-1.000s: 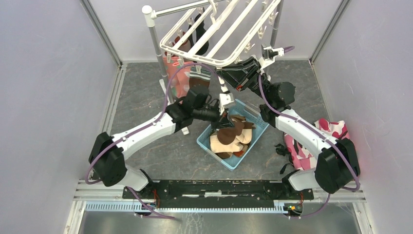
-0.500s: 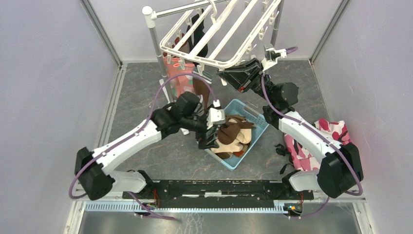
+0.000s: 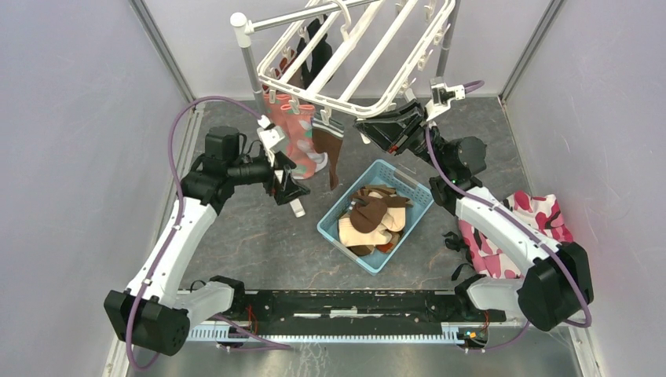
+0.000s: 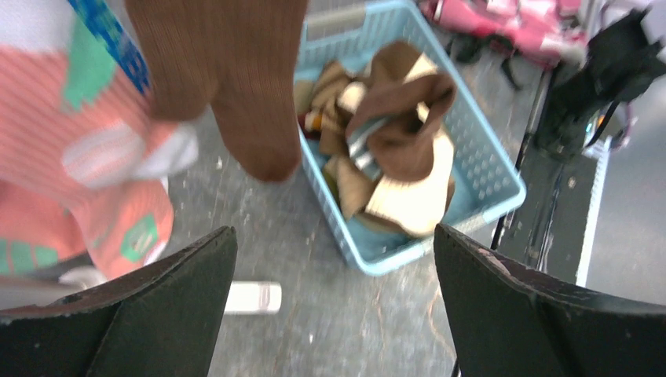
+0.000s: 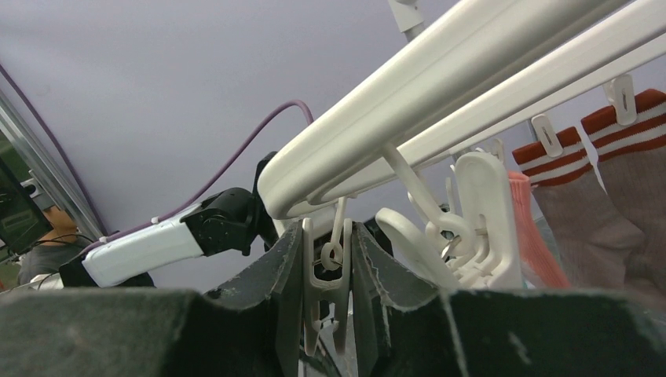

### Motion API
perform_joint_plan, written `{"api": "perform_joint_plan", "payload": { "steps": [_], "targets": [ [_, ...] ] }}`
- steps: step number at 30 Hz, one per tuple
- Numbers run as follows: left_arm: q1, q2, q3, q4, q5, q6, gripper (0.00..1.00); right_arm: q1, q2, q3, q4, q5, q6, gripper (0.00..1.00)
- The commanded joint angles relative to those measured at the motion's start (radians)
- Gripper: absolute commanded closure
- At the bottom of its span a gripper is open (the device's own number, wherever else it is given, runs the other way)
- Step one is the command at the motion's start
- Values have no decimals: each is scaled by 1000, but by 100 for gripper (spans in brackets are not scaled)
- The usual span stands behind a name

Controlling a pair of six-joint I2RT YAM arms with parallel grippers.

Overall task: Remove the socks clipped to the hanger
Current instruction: Remove the sock from the hanger.

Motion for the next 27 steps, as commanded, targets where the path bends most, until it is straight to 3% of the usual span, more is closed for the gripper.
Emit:
{"api": "perform_joint_plan", "payload": {
  "steps": [1,4,9,17,20,24,27],
  "targets": [
    [4,13,15,301,143,-224,0,0,-62,-3,-28,-20,-31,65],
    [2,57,24,442,98,-261,3,0,-68,-1,-68,-26,-54,56],
    [1,138,40,647,46,-377,9,0,-73,-17,-94,-34,-73,52],
    [-5,233,117,730,15,-377,18,-1,-89,-30,-127,-61,-105,51],
    [-11,241,137,727,27,-349,35,1,-95,-80,-140,-63,-148,50],
    [-21,242,143,726,36,-323,67,13,-74,-130,-199,-22,-271,48],
    [-23,240,144,726,50,-331,79,27,-24,-140,-174,-16,-305,47]
  ]
}}
